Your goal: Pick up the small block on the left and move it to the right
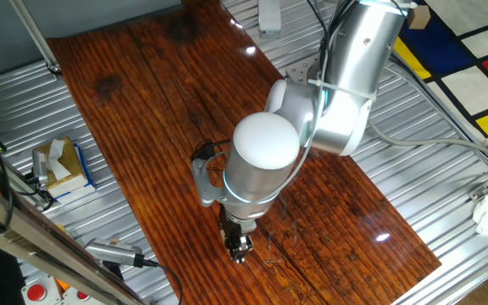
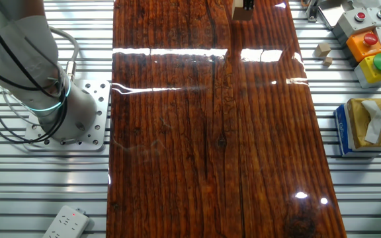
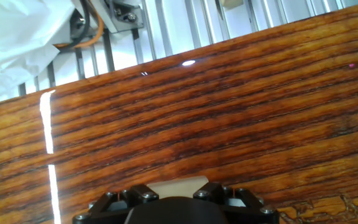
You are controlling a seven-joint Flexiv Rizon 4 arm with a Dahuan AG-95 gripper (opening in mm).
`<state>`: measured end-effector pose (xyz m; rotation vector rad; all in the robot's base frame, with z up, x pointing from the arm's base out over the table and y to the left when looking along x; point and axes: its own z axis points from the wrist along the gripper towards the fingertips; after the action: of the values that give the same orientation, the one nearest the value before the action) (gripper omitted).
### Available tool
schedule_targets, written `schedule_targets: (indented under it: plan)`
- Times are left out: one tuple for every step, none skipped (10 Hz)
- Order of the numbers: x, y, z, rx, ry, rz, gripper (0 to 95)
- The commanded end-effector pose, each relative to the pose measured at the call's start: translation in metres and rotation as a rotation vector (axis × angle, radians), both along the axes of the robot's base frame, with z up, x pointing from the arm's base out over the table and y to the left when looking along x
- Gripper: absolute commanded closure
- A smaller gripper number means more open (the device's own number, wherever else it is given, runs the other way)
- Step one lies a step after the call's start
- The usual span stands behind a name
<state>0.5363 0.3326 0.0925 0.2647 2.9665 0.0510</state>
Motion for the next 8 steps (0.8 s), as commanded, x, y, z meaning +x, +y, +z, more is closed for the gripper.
schedule_targets:
  plan:
    - [0.0, -0.002, -0.003, -0.001, -0.002, 0.007, 95.0]
    - [0.001, -0.003, -0.005, -0.001, -0.002, 0.01, 95.0]
    - [0.001, -0.004, -0.006, -0.002, -0.002, 0.011, 95.0]
    - [0.001, -0.005, -0.008, -0.003, -0.004, 0.013, 95.0]
    - [0.001, -0.005, -0.009, -0.002, -0.005, 0.013, 95.0]
    - [0.001, -0.006, -0.012, -0.005, -0.008, 0.014, 95.0]
    - [0.001, -0.007, -0.013, -0.006, -0.008, 0.015, 95.0]
    - [0.0, -0.009, -0.016, -0.009, -0.009, 0.021, 95.0]
